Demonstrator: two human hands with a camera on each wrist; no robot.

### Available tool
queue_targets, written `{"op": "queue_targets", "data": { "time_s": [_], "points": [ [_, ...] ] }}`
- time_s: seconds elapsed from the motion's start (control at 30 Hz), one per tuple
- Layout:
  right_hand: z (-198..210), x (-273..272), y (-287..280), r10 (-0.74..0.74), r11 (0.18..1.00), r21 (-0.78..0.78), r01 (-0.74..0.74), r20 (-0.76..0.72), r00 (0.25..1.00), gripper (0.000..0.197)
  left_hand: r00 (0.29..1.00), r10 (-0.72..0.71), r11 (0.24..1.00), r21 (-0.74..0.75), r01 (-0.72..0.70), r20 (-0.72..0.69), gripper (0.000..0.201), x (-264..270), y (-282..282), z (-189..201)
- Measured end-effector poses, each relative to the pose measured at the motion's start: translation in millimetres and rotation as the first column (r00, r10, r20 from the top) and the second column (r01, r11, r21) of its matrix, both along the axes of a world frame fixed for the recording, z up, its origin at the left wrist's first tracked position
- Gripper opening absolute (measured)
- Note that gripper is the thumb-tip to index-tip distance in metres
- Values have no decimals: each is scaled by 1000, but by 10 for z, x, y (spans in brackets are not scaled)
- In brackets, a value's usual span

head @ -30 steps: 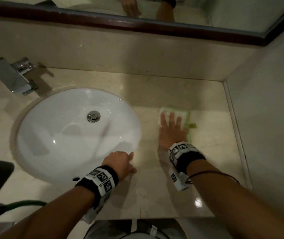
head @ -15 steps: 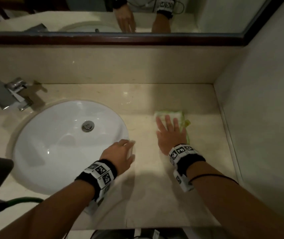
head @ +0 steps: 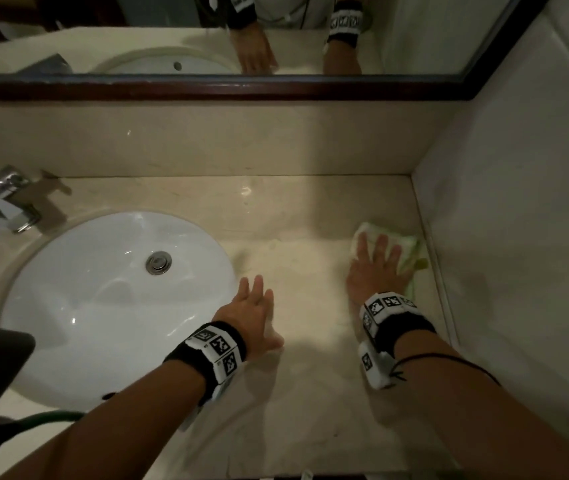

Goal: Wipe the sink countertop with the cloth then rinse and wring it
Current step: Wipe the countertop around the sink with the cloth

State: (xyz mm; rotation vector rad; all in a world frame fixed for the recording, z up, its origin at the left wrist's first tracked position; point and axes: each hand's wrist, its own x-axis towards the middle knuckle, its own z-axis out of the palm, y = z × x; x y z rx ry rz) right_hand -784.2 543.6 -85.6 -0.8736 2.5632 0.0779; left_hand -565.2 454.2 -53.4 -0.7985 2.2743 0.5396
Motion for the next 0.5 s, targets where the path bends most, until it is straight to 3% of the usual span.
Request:
{"op": "queue_targets", "data": {
  "time_s": [0.27, 0.5],
  "points": [
    [48, 610, -437, 334, 943, -37, -332, 102, 937, 67, 1000, -18, 1000, -17, 18, 0, 105, 36, -13, -3],
    [4, 147, -277, 371, 926, -71, -371, -2, 928, 59, 1000, 7, 1000, -12, -7, 0, 105, 26, -12, -58]
  ]
}}
